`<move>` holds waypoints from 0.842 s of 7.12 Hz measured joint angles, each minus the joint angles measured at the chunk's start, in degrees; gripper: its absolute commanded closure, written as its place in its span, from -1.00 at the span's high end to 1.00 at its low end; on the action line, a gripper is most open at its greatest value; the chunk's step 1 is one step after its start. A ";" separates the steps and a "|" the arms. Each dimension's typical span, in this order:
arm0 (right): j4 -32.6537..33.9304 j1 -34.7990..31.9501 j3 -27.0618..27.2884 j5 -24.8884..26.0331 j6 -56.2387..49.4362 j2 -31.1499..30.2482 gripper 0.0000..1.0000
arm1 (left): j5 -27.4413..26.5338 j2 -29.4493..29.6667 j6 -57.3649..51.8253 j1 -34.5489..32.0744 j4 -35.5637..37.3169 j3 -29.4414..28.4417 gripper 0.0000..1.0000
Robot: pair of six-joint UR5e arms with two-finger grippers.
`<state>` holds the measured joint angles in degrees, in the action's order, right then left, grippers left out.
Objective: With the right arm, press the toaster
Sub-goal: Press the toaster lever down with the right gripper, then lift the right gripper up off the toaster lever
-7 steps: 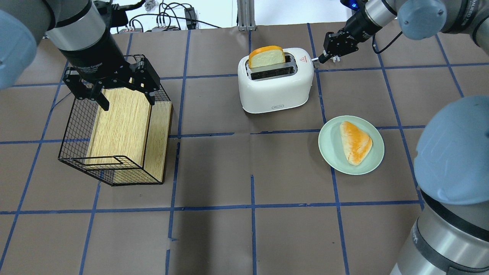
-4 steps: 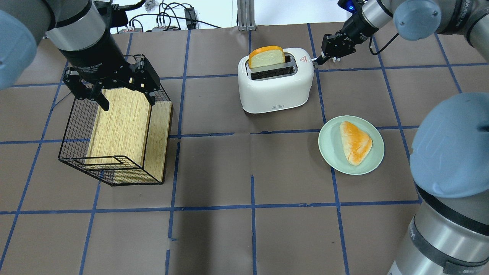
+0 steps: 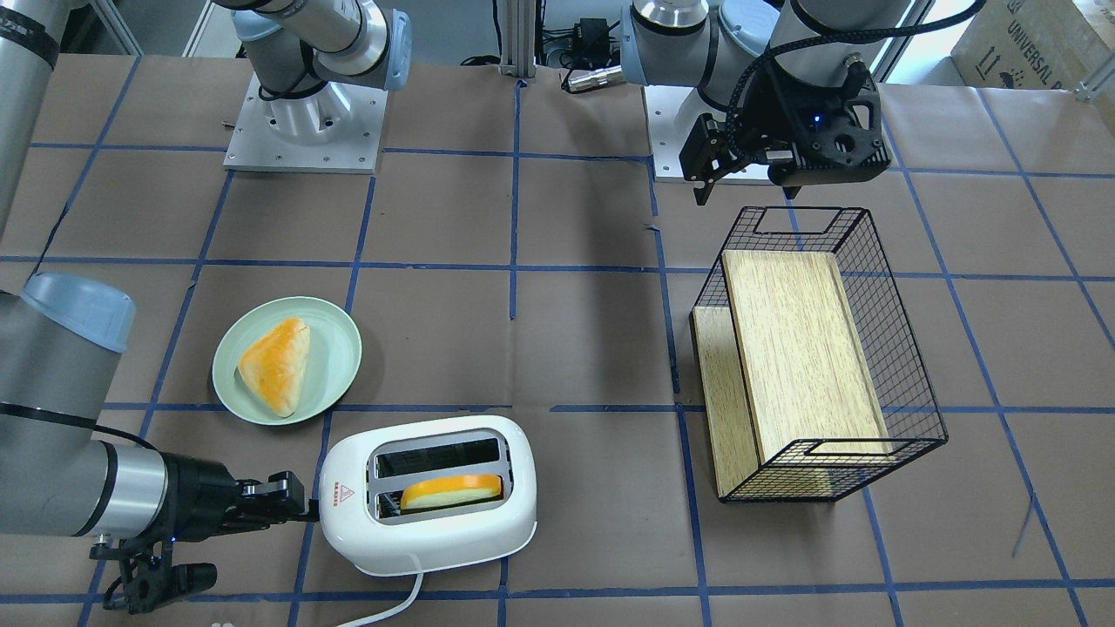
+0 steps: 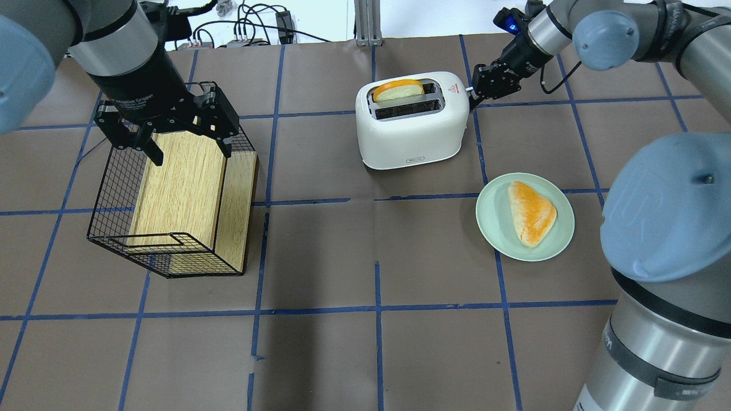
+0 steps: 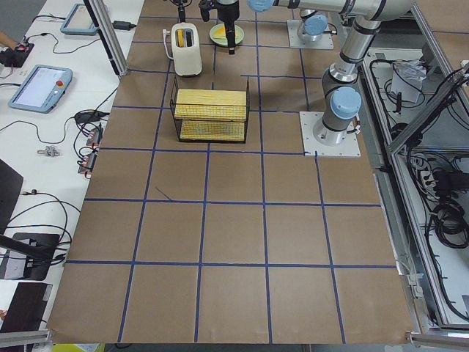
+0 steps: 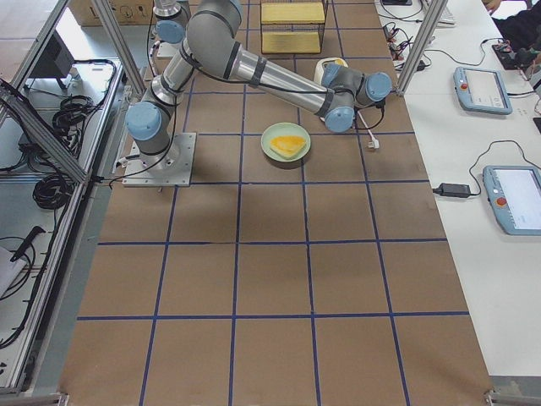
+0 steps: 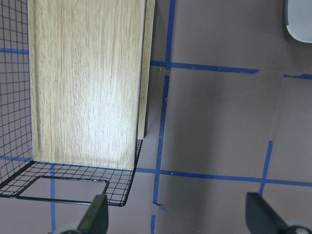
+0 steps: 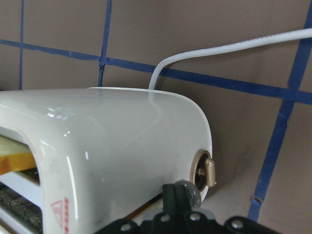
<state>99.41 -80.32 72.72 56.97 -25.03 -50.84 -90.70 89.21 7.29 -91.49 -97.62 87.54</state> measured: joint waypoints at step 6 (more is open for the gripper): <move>0.63 -0.10 -1.58 4.49 2.23 0.48 0.59 | 0.00 0.00 0.00 0.00 0.06 0.00 1.00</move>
<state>100.04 -80.42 71.14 61.46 -22.80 -50.36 -90.71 89.21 7.29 -91.49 -97.56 87.54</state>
